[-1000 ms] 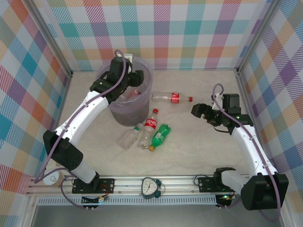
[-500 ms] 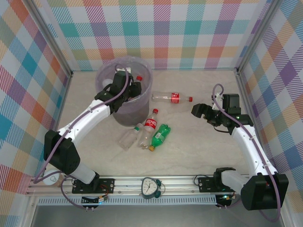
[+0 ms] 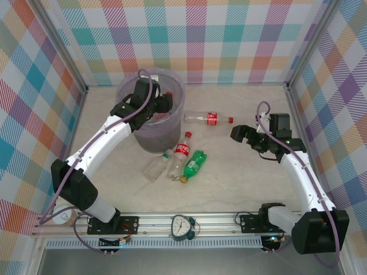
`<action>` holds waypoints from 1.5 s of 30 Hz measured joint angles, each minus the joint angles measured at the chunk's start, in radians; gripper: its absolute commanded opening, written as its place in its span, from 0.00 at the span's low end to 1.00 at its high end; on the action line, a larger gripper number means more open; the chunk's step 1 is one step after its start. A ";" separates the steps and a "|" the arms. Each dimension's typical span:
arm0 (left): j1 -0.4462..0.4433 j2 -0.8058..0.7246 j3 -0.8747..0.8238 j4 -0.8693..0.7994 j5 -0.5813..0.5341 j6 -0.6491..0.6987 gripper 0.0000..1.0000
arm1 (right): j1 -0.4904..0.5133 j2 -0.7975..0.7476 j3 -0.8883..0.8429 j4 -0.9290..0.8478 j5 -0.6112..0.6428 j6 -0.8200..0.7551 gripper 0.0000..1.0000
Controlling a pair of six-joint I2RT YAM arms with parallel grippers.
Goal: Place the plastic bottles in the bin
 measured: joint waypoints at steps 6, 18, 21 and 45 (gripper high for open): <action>0.000 -0.020 0.092 -0.094 -0.002 0.050 0.87 | 0.000 0.034 0.000 -0.002 -0.043 -0.023 0.99; 0.001 -0.327 0.061 -0.380 -0.046 0.060 0.92 | 0.293 0.088 -0.074 0.067 -0.026 0.183 0.89; 0.003 -0.443 -0.020 -0.442 -0.053 0.024 0.91 | 0.347 0.120 -0.106 0.092 0.006 0.250 0.89; -0.250 -0.751 -0.617 -0.388 0.102 -0.304 0.78 | 0.521 0.502 0.012 0.290 0.121 0.385 0.91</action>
